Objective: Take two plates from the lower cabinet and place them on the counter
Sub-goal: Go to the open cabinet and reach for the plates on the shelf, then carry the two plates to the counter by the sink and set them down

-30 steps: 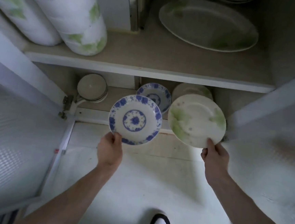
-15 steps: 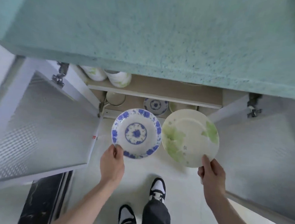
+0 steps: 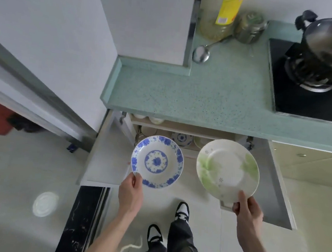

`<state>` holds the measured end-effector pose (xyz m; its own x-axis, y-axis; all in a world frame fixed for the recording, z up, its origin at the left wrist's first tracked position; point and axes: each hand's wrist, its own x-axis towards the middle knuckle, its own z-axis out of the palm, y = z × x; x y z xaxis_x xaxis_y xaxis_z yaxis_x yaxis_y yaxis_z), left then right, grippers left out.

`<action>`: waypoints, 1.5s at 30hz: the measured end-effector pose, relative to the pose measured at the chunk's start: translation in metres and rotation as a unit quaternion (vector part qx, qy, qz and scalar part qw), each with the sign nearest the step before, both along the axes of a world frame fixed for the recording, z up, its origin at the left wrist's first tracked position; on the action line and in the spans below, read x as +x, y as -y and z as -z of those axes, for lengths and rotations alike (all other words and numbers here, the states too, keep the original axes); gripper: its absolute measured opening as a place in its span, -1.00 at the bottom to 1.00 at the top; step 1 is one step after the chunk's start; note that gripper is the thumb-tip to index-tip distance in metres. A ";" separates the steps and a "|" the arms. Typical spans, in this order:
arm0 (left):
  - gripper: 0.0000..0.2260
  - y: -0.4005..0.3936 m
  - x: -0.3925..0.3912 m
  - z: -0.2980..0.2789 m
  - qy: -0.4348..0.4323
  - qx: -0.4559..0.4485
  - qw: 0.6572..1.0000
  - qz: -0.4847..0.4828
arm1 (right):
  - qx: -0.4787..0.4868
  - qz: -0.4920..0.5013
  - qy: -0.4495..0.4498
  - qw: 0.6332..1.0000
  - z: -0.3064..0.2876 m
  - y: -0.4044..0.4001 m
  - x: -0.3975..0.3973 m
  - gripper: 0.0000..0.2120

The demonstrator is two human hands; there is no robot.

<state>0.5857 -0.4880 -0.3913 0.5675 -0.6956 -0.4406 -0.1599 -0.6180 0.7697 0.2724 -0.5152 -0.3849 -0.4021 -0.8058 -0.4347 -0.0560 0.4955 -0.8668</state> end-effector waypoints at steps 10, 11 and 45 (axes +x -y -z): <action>-0.65 -0.019 0.001 -0.085 0.017 -0.058 0.994 0.088 | -0.063 0.089 0.018 0.994 -0.092 -0.046 -0.007 -0.65; -0.65 -0.018 -0.002 -0.093 0.020 -0.058 0.993 0.099 | -0.072 0.093 0.023 0.993 -0.101 -0.051 -0.010 -0.65; -0.63 0.048 -0.489 -0.179 -0.028 -0.144 0.929 0.340 | -0.181 0.398 -0.014 0.899 -0.178 -0.144 -0.405 -0.61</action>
<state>0.0964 -0.5356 -0.2125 -0.0637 -0.9784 -0.1966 -0.3934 -0.1565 0.9060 -0.1329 -0.3715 -0.2070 -0.9213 -0.3439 -0.1816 0.1665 0.0731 -0.9833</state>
